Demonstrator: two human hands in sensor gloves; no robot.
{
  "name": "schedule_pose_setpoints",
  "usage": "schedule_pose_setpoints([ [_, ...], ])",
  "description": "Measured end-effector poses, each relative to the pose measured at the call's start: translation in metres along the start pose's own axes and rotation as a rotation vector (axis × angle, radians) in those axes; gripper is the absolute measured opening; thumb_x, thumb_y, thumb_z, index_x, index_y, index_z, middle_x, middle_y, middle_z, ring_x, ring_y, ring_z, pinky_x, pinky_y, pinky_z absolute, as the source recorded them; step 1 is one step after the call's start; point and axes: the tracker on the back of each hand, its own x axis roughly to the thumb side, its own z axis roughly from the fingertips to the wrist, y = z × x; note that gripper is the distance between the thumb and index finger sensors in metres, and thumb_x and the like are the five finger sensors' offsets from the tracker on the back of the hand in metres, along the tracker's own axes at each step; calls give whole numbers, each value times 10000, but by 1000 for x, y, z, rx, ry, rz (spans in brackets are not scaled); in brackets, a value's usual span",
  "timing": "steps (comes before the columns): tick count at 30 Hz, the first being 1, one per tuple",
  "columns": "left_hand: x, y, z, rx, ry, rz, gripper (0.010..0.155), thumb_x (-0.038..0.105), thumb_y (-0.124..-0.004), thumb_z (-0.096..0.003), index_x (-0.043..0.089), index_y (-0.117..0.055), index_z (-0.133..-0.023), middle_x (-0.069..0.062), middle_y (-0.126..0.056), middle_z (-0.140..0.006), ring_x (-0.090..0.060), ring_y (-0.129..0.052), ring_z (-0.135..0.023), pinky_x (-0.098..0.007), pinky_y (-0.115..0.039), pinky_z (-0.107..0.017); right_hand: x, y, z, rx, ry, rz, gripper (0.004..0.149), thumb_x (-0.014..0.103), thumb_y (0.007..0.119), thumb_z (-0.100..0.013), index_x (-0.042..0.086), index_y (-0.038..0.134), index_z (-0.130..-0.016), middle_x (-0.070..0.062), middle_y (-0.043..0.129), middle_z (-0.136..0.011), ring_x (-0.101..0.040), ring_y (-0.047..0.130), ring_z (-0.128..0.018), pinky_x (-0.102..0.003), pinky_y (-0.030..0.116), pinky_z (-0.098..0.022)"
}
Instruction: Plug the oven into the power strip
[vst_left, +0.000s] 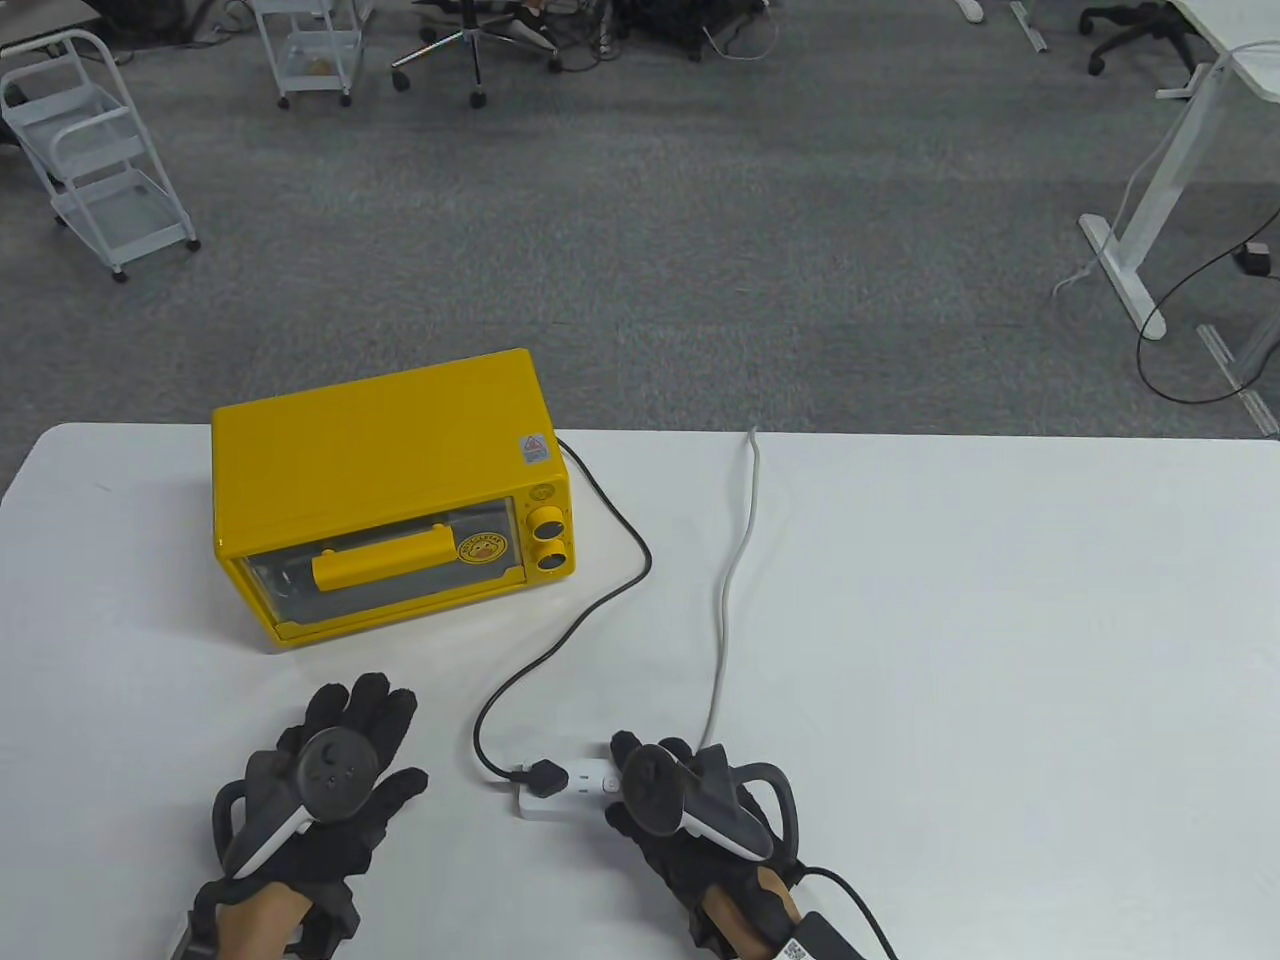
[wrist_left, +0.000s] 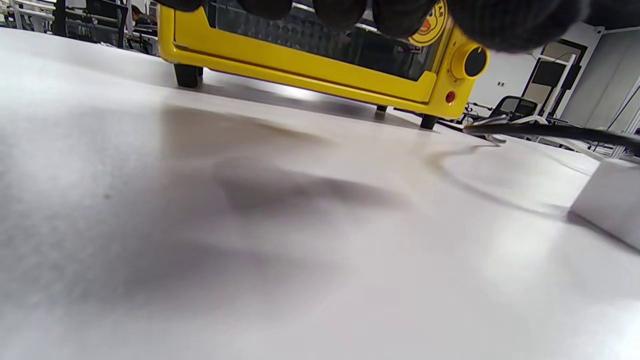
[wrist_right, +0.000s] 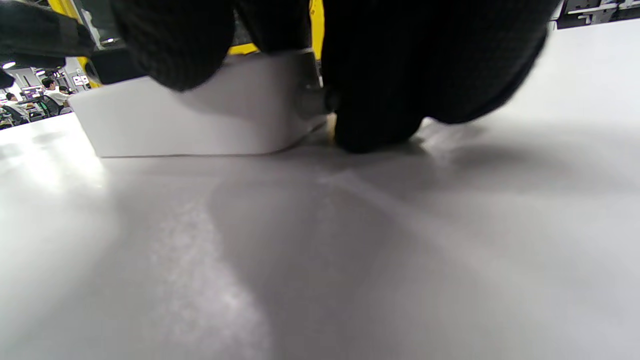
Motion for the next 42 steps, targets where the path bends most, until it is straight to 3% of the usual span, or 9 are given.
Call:
schedule_pose_setpoints([
  [6,3,0,0,-2,-5,-22,827,612,-627,-392,393,-422,-1163,67,-281,-1321,-393,-307,-1218,-688,-404,-801,-6,-7,7,-30,-10,2,669,515,718,-461,285,588,-1075,-170,744,-1024,-255,963,-674,-483,821,-539],
  [11,2,-2,-1,-33,4,-17,831,617,-623,-389,394,-416,-1163,66,-278,-1321,-395,-303,-1217,-691,-401,-799,-16,-28,19,-116,6,10,670,514,719,-461,274,596,-1075,-175,733,-1041,-261,967,-675,-487,822,-539],
  [16,3,-5,-4,-56,4,-11,833,618,-620,-387,394,-415,-1163,65,-279,-1321,-395,-304,-1217,-693,-397,-799,-48,-49,27,-215,87,-13,671,512,716,-465,264,599,-1077,-177,713,-1060,-278,955,-711,-501,810,-555],
  [18,3,-6,-5,-60,3,-14,834,619,-618,-387,392,-417,-1163,65,-278,-1320,-395,-303,-1217,-693,-395,-799,-64,-50,29,-216,125,-31,686,512,716,-465,252,583,-1085,-185,693,-1074,-296,939,-748,-515,799,-569],
  [22,3,-6,-5,-63,4,-13,841,623,-612,-383,391,-410,-1165,63,-267,-1320,-395,-299,-1218,-696,-391,-798,-97,-54,34,-236,199,-35,723,523,711,-462,235,538,-1102,-207,575,-1146,-439,766,-961,-626,693,-656],
  [26,3,-6,-6,-60,5,-16,841,625,-613,-383,393,-413,-1166,30,-272,-1321,-397,-305,-1217,-696,-392,-798,-127,-58,45,-228,253,-12,759,531,709,-461,218,490,-1117,-236,433,-1186,-569,547,-1063,-759,552,-675],
  [32,2,-5,-7,-57,9,-9,843,627,-613,-381,391,-414,-1165,34,-274,-1321,-395,-307,-1219,-697,-389,-799,-162,-50,52,-187,316,-66,771,538,704,-461,212,475,-1121,-242,409,-1187,-597,491,-1069,-782,519,-670],
  [42,-3,-6,-8,-73,24,-10,848,633,-606,-378,390,-413,-1166,37,-272,-1321,-397,-307,-1218,-698,-388,-797,-156,-39,46,-117,283,-67,801,559,697,-452,215,434,-1126,-248,348,-1187,-617,418,-1072,-796,479,-669],
])
